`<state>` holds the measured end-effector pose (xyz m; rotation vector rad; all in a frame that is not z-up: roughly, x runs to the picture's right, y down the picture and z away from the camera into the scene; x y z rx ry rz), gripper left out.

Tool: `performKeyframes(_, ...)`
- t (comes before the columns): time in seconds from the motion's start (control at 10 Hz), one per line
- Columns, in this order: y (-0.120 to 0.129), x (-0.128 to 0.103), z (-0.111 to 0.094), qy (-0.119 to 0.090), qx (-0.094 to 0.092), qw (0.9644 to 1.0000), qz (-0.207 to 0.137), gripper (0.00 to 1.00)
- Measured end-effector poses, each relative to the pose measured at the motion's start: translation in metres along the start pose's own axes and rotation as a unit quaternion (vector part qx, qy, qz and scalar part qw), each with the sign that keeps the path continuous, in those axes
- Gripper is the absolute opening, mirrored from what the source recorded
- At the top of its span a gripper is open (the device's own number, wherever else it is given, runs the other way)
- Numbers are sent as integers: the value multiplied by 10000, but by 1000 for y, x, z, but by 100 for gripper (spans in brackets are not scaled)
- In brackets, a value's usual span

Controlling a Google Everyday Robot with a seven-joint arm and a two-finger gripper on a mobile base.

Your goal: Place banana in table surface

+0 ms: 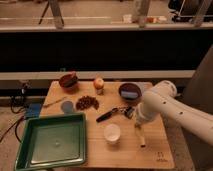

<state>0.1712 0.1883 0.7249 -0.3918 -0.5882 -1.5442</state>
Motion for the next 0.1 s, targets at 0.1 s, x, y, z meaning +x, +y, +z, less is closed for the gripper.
performKeyframes(0.1,5,-3,19,-101,-53,9999,-20,0)
